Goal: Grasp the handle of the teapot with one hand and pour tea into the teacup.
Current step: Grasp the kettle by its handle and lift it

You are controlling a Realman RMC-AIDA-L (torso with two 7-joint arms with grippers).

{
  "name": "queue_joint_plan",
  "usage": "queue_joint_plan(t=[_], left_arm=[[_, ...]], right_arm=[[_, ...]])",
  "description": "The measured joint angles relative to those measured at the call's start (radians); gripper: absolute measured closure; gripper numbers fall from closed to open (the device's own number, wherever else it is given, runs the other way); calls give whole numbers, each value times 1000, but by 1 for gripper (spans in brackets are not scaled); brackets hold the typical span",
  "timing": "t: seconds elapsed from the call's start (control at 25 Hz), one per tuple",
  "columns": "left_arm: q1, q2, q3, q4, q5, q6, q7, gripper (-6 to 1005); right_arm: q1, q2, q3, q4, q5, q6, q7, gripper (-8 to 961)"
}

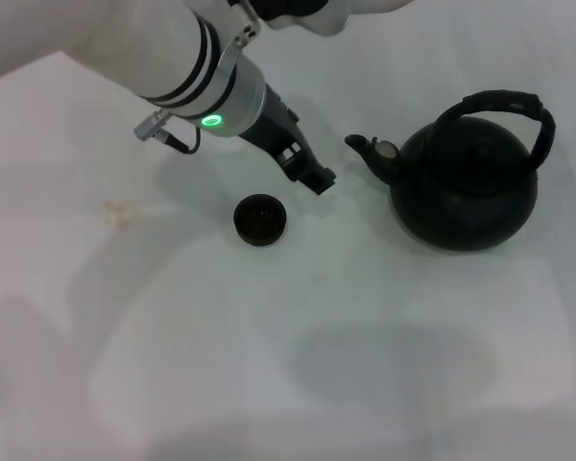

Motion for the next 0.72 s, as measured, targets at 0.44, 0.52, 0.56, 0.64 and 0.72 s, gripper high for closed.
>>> queue_joint_plan(t=[0.44, 0.52, 0.56, 0.64, 0.72], left_arm=[[93, 1, -73, 118, -143, -161, 111, 123], [130, 1, -100, 119, -214, -238, 152, 123], [149, 1, -111, 117, -247, -277, 171, 123], [202, 1, -131, 105, -332, -387, 213, 124], [263, 0, -141, 95, -417, -513, 250, 124]], right_arm=[[4, 0, 7, 1, 2, 0, 0, 146], [4, 0, 10, 1, 3, 0, 0, 146], [4, 0, 11, 2, 3, 1, 0, 146], [4, 0, 12, 2, 3, 1, 0, 146], [4, 0, 13, 2, 3, 1, 0, 147]])
